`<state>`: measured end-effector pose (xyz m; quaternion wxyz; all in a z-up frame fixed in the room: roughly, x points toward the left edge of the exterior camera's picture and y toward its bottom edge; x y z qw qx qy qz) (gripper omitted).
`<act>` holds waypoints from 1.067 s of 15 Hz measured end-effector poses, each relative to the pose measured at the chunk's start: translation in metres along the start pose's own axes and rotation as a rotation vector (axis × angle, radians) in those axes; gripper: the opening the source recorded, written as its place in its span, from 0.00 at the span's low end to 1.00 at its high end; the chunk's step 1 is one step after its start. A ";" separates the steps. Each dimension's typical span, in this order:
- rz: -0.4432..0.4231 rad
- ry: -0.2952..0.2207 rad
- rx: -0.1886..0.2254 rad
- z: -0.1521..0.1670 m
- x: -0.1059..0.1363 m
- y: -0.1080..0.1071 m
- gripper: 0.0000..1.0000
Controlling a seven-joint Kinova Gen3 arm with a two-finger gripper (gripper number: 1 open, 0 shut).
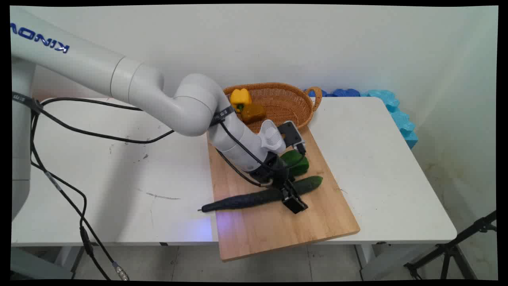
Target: Pick up the potato from the vegetable basket
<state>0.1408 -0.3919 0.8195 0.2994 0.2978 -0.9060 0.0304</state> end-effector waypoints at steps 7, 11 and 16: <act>0.017 0.072 0.007 -0.036 0.041 -0.005 1.00; 0.024 0.131 0.029 -0.080 0.075 -0.023 1.00; 0.044 0.152 0.084 -0.126 0.095 -0.061 1.00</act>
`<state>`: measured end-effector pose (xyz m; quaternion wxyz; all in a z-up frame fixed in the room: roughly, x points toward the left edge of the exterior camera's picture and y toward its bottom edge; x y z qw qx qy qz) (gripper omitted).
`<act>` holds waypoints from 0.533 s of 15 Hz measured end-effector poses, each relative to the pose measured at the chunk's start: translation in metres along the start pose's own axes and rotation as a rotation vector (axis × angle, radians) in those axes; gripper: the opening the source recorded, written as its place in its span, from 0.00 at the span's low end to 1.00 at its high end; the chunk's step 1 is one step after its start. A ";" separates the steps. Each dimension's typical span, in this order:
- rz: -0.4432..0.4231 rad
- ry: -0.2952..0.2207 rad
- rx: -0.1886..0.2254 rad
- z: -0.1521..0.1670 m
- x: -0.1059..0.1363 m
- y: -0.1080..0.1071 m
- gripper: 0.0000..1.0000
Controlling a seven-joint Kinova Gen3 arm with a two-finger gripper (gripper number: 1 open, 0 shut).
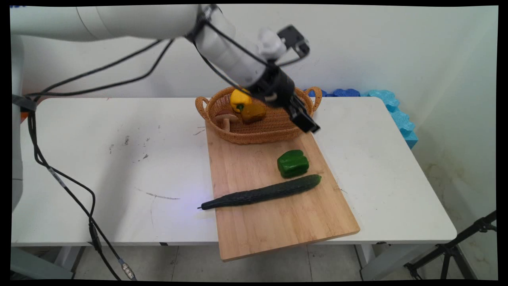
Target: Pick up the potato from the vegetable basket
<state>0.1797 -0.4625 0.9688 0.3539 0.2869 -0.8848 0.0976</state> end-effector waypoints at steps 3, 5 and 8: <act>0.014 -0.018 0.048 -0.018 0.001 -0.033 1.00; 0.017 -0.038 0.083 -0.025 -0.003 -0.055 1.00; 0.010 -0.067 0.125 -0.027 -0.011 -0.081 1.00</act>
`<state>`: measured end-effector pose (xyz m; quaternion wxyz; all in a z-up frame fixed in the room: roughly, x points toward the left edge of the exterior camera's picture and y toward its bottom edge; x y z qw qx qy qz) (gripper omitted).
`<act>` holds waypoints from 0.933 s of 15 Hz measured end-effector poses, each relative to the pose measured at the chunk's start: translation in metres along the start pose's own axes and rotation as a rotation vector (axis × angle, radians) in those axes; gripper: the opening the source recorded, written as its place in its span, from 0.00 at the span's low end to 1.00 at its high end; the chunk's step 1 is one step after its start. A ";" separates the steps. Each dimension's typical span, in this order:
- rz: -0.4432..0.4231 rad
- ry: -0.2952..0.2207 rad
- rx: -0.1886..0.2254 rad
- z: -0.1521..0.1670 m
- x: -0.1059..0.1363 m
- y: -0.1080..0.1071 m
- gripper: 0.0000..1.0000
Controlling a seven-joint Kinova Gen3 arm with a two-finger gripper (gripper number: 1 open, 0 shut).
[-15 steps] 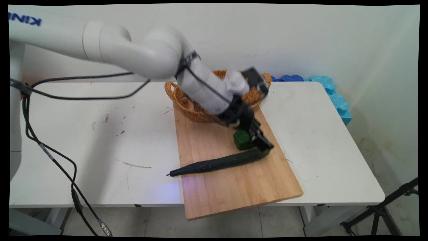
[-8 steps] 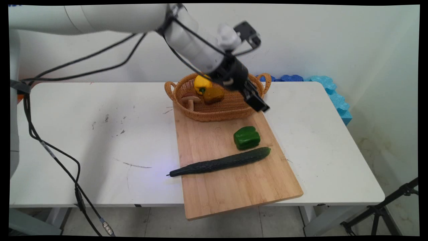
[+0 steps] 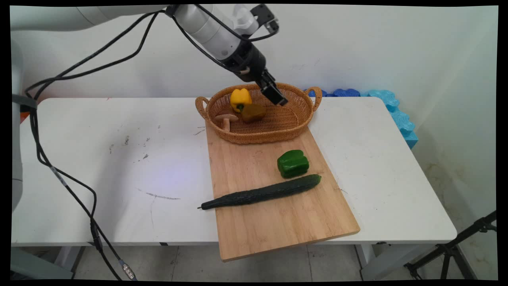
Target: Pick up the potato from the vegetable basket
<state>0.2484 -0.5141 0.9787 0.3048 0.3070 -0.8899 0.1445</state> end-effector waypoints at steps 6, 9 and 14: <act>-0.036 -0.064 0.055 0.023 -0.020 -0.038 1.00; -0.073 -0.097 0.075 0.045 -0.031 -0.053 1.00; -0.118 -0.127 0.093 0.083 -0.041 -0.068 1.00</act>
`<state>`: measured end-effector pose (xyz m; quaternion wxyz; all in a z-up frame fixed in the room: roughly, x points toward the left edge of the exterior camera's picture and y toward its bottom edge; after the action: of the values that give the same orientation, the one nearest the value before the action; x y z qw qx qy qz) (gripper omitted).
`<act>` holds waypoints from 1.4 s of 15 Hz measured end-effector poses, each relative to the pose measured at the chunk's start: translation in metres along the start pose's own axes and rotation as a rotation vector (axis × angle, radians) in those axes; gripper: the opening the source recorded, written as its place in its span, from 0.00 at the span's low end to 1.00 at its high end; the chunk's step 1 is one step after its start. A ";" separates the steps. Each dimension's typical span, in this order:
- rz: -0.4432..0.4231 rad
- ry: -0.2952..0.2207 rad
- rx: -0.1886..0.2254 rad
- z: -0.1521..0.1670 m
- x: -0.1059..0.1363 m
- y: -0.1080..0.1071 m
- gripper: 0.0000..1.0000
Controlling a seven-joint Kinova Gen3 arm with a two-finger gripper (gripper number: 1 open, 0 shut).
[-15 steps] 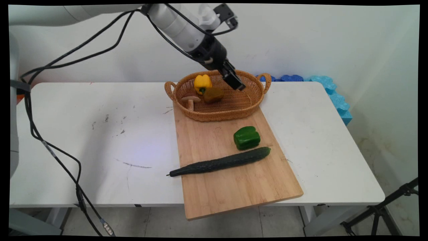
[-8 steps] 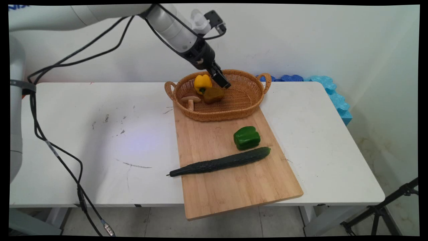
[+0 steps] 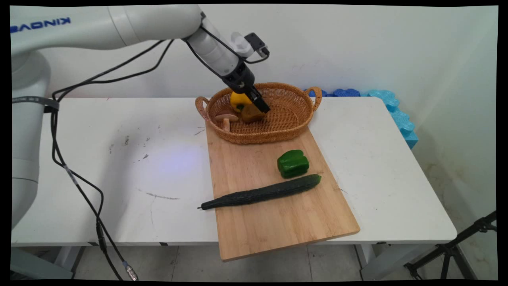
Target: Pick up the potato from the vegetable basket, then place the picked object on the cutting board
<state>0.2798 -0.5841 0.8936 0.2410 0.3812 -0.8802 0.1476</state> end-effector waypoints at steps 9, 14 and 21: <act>0.036 -0.041 0.021 0.045 -0.004 -0.004 1.00; 0.081 -0.056 0.018 0.060 -0.006 0.002 1.00; 0.124 -0.059 0.002 0.068 -0.007 0.009 0.00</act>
<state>0.2560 -0.6040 0.8322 0.2049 0.3305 -0.9087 0.1520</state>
